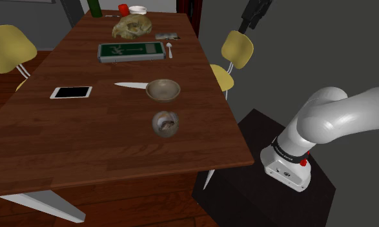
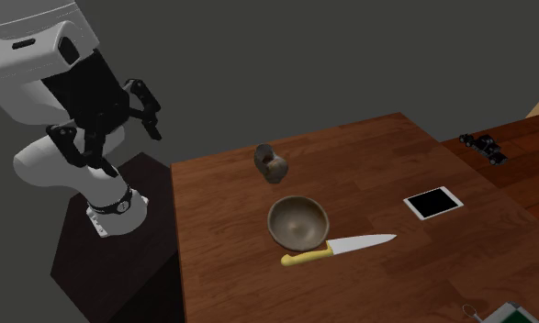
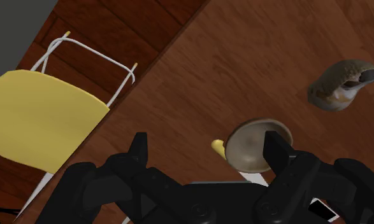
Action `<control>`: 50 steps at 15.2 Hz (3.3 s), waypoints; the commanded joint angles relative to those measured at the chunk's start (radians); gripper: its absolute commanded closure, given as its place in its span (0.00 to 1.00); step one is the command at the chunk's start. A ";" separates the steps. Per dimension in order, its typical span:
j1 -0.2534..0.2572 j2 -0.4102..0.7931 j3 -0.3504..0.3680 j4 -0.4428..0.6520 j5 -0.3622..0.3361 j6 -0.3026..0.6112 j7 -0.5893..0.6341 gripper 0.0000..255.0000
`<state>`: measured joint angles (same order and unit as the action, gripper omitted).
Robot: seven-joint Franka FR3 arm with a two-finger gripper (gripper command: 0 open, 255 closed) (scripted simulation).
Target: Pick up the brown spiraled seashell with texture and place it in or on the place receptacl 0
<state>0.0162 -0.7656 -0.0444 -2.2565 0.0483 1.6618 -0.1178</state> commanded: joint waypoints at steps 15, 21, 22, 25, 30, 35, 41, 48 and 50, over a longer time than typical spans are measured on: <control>0.025 0.091 0.360 -0.136 0.131 0.169 0.471 0.00; 0.015 0.233 0.522 -0.105 0.157 0.254 0.681 0.00; 0.011 0.262 0.549 -0.095 0.156 0.268 0.718 0.00; -0.005 0.361 0.631 -0.056 0.141 0.310 0.834 0.00; -0.036 0.534 0.748 0.020 0.073 0.364 1.019 0.00; -0.039 0.564 0.760 -0.025 0.059 0.435 1.032 0.00; -0.041 0.582 0.767 -0.047 0.048 0.471 1.040 0.00; -0.041 0.582 0.767 -0.047 0.048 0.471 1.040 1.00; -0.041 0.582 0.767 -0.047 0.048 0.471 1.040 1.00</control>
<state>-0.0248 -0.1840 0.7222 -2.3034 0.0965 2.1329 0.9225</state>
